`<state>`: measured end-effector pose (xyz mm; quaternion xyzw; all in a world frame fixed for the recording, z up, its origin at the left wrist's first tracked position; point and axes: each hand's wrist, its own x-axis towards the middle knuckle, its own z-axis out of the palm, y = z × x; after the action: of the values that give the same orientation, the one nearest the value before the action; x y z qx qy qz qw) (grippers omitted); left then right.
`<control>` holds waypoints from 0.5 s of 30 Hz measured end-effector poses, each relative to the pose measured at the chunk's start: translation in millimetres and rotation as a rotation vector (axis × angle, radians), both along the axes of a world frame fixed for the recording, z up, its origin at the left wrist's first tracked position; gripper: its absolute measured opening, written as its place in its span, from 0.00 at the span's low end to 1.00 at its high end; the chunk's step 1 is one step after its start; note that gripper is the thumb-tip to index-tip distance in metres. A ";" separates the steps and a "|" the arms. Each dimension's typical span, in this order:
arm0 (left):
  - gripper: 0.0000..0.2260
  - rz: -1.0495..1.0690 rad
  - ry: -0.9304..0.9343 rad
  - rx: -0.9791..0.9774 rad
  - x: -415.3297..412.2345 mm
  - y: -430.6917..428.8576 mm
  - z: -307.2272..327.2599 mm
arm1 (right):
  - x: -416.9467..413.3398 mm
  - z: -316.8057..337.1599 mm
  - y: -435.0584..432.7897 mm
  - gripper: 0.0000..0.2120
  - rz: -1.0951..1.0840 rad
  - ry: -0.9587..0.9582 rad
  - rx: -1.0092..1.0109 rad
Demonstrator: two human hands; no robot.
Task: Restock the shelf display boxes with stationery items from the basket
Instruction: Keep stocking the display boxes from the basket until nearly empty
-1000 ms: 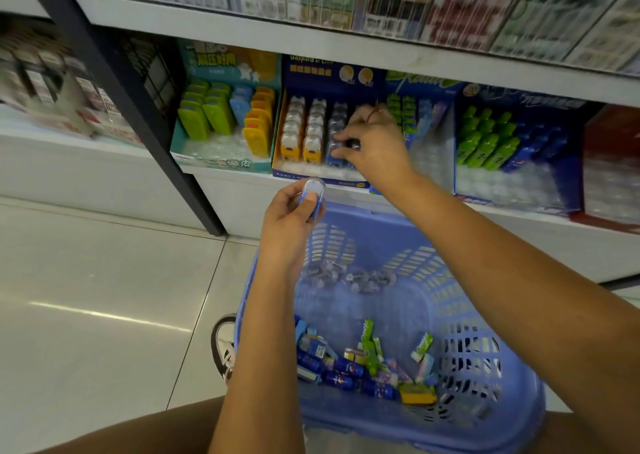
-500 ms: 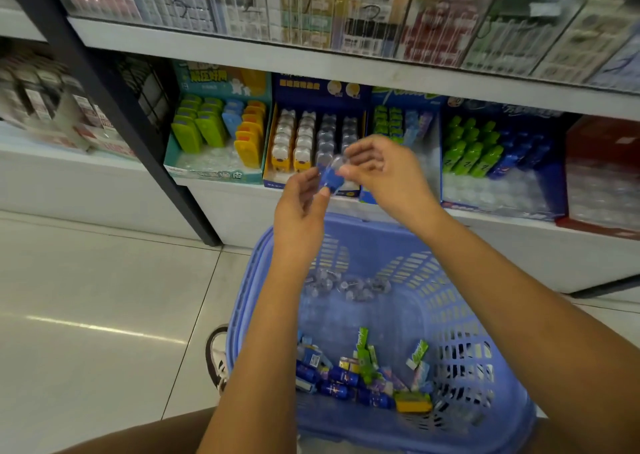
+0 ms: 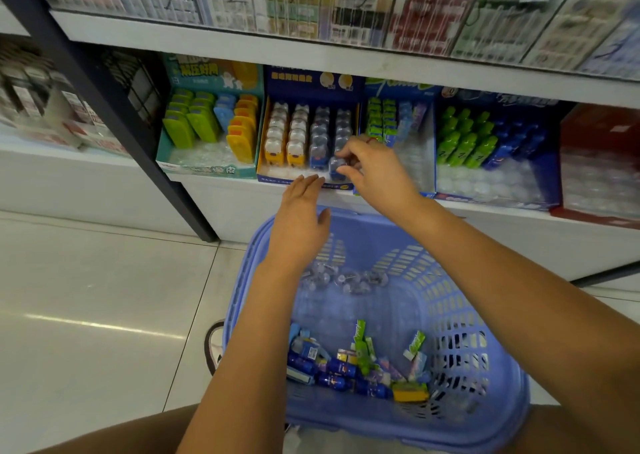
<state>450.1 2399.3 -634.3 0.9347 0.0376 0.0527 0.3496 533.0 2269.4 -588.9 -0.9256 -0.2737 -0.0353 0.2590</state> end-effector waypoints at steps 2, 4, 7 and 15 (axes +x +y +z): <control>0.24 -0.006 0.002 0.005 -0.1 0.6 -0.4 | 2.1 1.1 2.2 0.08 0.010 -0.008 -0.024; 0.24 -0.014 0.008 0.003 0.0 1.3 -0.5 | 4.0 2.9 4.0 0.08 0.006 -0.022 -0.052; 0.24 -0.032 0.033 -0.003 -0.7 1.5 0.7 | 8.3 8.0 2.5 0.09 -0.041 -0.020 -0.087; 0.10 0.155 -0.039 -0.229 -30.6 -32.1 -33.9 | -43.7 -38.5 -35.4 0.08 -0.058 0.068 0.066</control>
<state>419.5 2367.3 -668.2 0.8817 0.1088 0.0933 0.4494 489.3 2234.0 -627.5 -0.9247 -0.2364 -0.0202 0.2976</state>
